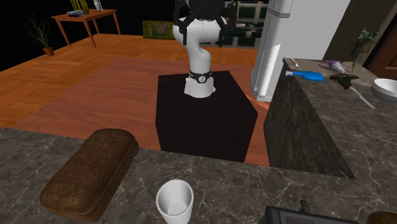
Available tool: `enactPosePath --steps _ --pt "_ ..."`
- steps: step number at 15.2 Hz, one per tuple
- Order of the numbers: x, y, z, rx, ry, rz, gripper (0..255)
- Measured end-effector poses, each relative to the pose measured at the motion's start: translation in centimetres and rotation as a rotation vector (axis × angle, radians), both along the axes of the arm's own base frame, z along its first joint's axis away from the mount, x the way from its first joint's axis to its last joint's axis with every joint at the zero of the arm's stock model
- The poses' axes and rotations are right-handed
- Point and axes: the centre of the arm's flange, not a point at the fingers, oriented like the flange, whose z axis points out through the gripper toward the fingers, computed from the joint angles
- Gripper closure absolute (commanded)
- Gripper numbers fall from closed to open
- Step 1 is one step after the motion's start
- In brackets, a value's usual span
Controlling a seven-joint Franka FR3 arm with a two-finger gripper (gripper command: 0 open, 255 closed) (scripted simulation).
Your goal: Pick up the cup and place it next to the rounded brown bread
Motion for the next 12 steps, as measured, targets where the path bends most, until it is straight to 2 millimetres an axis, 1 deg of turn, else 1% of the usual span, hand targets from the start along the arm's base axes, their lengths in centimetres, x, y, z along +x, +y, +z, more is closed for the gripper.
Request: enactPosePath --steps 2,6,7,10,11,12 --pt "1.8 -0.5 -2.4 -0.001 0.005 0.002 0" --pt "5.5 -1.5 -6.1 -0.003 0.014 0.005 0" --pt "6.3 -1.8 -7.3 -0.003 0.017 0.006 0" --pt "9.0 -2.4 -9.8 -0.004 0.024 0.009 0" --pt "9.7 -2.5 -11.2 -0.005 0.027 0.009 0" --pt "10.5 -2.7 -12.0 -0.005 0.03 0.01 0"
